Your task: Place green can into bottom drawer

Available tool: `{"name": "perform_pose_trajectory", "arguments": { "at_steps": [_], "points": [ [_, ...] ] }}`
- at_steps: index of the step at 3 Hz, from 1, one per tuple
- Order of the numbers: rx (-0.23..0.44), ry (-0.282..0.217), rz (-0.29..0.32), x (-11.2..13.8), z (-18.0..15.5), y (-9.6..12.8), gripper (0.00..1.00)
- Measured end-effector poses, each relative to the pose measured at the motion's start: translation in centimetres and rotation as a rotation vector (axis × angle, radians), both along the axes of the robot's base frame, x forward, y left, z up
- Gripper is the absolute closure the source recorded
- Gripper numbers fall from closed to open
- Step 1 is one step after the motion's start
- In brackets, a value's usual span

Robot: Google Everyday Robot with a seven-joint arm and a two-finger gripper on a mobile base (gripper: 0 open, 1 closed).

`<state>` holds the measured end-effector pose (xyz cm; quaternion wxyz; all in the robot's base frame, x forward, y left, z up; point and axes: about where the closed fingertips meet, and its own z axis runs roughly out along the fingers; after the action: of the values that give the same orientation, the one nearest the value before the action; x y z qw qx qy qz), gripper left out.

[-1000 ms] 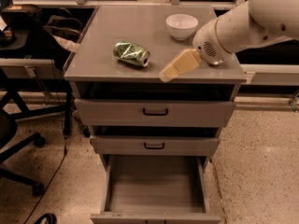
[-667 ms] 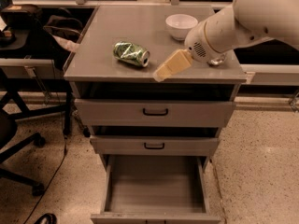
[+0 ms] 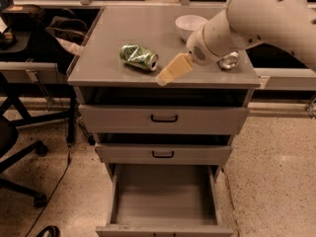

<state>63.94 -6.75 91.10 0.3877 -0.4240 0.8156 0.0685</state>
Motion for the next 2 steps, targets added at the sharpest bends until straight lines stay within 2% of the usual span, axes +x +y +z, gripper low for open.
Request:
{"name": "perform_pose_trajectory", "arguments": {
  "at_steps": [1, 2],
  "points": [
    [0.041, 0.007, -0.056, 0.5, -0.7, 0.1, 0.0],
    [0.092, -0.028, -0.116, 3.3, -1.9, 1.7, 0.0]
  ]
}}
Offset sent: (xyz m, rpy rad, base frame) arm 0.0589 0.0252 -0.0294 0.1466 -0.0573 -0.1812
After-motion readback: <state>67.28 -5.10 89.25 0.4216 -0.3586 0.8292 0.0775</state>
